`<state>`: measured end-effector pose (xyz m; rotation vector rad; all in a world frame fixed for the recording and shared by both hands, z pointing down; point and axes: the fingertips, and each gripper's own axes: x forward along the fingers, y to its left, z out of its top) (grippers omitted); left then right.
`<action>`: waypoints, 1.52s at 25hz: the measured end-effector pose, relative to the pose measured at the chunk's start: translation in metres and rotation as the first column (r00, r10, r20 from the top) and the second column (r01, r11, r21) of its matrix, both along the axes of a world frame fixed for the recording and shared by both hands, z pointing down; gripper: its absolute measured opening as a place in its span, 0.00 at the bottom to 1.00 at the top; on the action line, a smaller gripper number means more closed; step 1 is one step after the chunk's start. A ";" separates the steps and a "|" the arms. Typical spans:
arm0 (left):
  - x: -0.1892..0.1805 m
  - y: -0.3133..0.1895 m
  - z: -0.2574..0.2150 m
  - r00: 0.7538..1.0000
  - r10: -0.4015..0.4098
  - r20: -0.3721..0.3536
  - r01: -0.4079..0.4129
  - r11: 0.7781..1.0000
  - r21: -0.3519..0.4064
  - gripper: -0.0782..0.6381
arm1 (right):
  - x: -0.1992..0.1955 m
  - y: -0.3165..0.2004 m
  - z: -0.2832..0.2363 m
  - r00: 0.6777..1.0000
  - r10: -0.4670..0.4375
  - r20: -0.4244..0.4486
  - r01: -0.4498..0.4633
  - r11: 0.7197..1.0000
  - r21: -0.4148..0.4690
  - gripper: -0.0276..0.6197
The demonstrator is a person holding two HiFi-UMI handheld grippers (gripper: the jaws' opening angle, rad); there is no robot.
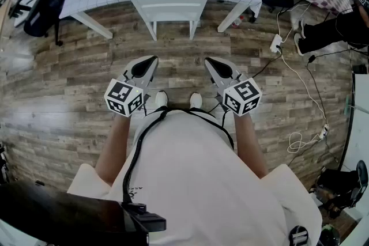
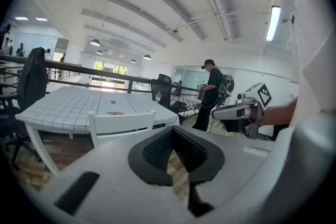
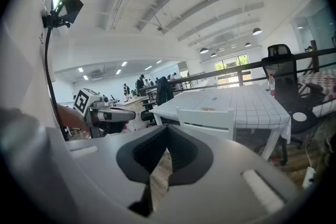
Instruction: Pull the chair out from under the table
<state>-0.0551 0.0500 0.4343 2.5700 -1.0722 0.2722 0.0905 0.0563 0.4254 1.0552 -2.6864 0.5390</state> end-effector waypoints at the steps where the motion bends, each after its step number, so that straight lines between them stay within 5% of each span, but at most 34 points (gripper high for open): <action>1: -0.001 0.000 0.000 1.000 0.002 0.004 -0.002 1.000 0.002 0.12 | -0.001 0.000 0.000 1.000 -0.001 -0.001 0.001 1.000 0.000 0.05; 16: -0.036 0.006 0.002 0.999 0.040 -0.017 -0.040 0.999 0.006 0.12 | -0.025 0.004 0.001 0.997 0.056 0.049 -0.054 0.997 -0.046 0.05; 28: -0.094 0.015 0.014 0.992 0.128 0.003 -0.128 0.992 0.006 0.12 | -0.051 0.001 -0.001 0.979 0.204 0.009 -0.204 0.979 -0.013 0.05; 38: -0.116 0.016 0.021 0.988 0.152 0.003 -0.152 0.988 -0.005 0.12 | -0.082 0.005 -0.001 0.979 0.202 -0.018 -0.202 0.979 -0.006 0.05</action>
